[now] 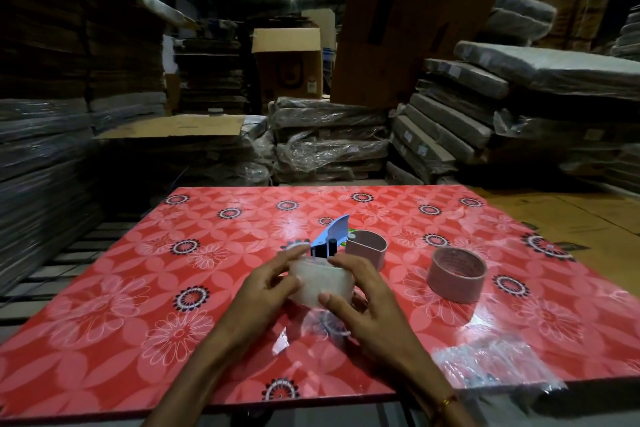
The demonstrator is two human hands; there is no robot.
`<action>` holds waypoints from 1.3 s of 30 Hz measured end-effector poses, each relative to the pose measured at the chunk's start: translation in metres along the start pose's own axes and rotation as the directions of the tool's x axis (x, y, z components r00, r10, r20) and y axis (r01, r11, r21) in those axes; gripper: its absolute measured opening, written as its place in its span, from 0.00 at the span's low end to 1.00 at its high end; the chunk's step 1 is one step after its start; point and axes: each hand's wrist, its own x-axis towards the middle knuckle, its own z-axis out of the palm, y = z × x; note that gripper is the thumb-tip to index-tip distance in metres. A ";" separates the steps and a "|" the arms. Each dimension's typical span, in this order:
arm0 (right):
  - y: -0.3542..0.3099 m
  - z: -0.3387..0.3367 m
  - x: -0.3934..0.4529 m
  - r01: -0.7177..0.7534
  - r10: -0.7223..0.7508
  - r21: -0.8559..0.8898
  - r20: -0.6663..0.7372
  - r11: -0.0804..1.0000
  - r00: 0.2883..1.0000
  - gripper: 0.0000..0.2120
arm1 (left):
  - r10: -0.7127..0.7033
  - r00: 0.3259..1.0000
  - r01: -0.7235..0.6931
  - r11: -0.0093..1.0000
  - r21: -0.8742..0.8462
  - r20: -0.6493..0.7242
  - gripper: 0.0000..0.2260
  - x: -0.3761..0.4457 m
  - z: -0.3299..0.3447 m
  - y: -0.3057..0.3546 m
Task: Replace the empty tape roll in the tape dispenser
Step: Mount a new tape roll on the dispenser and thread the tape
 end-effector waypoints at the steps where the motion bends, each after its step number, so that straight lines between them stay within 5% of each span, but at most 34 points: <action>1: 0.001 -0.001 0.001 0.025 -0.025 -0.045 -0.008 0.999 1.000 0.20 | 0.004 1.000 -0.004 0.999 0.051 -0.004 0.19 0.000 0.001 0.000; 9: 0.000 -0.002 0.001 0.085 -0.098 -0.215 -0.049 0.973 0.994 0.21 | 0.062 0.997 -0.052 0.971 0.232 -0.037 0.12 0.005 0.006 -0.011; 13: 0.001 -0.004 0.001 0.081 -0.100 -0.252 -0.066 0.964 0.993 0.21 | -0.008 0.997 0.008 1.000 -0.004 -0.075 0.13 0.004 0.015 -0.021; 16: 0.001 -0.004 0.001 0.066 -0.081 -0.229 -0.057 0.971 0.995 0.20 | 0.017 0.994 -0.017 1.000 0.001 -0.107 0.13 0.006 0.014 -0.024; 22: 0.000 -0.002 0.000 0.076 -0.093 -0.257 -0.055 0.963 0.994 0.19 | 0.296 0.952 -0.233 0.870 0.435 -0.082 0.10 0.000 0.019 -0.015; 26: 0.000 0.001 0.003 0.101 -0.134 -0.334 -0.078 0.937 0.988 0.19 | 0.343 0.934 -0.232 0.799 0.554 -0.103 0.13 -0.003 0.020 -0.015; 35: 0.000 -0.007 0.003 0.080 -0.111 -0.197 -0.153 0.977 0.982 0.22 | 0.442 0.896 -0.368 0.771 0.520 -0.023 0.16 -0.003 0.017 -0.009; 39: 0.002 -0.006 0.004 0.051 -0.068 -0.101 -0.167 0.994 0.984 0.22 | 0.330 0.940 -0.302 0.921 0.245 -0.083 0.20 0.000 0.017 -0.012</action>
